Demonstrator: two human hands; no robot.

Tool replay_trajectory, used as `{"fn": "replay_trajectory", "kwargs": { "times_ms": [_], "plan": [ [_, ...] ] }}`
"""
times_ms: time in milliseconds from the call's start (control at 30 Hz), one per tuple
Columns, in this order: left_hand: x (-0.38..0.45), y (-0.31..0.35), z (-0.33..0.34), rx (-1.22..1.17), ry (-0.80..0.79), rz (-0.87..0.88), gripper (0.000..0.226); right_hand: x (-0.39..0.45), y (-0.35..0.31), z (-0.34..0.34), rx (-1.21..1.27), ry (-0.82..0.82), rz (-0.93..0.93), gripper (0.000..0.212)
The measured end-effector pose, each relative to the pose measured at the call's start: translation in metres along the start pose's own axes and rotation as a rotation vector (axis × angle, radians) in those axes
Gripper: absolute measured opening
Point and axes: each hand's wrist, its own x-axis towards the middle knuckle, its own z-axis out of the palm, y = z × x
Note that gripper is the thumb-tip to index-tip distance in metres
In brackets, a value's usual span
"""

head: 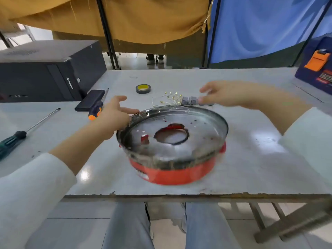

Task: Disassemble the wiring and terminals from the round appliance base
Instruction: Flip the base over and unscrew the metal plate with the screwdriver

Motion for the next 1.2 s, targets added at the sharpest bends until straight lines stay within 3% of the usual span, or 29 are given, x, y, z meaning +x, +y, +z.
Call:
{"fn": "replay_trajectory", "kwargs": {
  "times_ms": [100,267,433,600,767,933,1033,1133,1200],
  "plan": [
    [-0.005,-0.006,0.008,0.077,0.043,0.128,0.071,0.004,0.02,0.03,0.109,-0.104,0.147,0.044],
    [-0.004,-0.01,0.011,0.076,0.038,0.09,0.066,0.016,0.031,0.052,-0.094,-0.024,0.066,0.023],
    [-0.002,-0.007,0.015,0.268,-0.045,0.095,0.048,0.037,0.042,0.05,-0.204,0.121,-0.065,0.028],
    [0.001,-0.006,0.031,0.311,-0.092,0.192,0.043,0.056,0.045,0.055,-0.162,0.105,-0.15,0.042],
    [0.008,-0.008,0.036,0.122,-0.061,0.061,0.037,0.066,0.035,0.052,-0.209,0.116,-0.083,0.038],
    [0.013,-0.014,0.039,0.079,0.061,0.021,0.042,0.059,0.032,0.043,-0.321,0.105,0.028,0.041],
    [0.015,-0.014,0.041,0.084,0.055,0.015,0.041,0.058,0.034,0.045,-0.337,0.172,0.053,0.047],
    [0.015,-0.014,0.044,0.082,0.035,0.026,0.04,0.061,0.036,0.053,-0.451,0.276,0.026,0.045],
    [0.015,-0.015,0.045,0.048,0.036,0.034,0.041,0.065,0.035,0.059,-0.418,0.312,-0.115,0.043]
  ]
}}
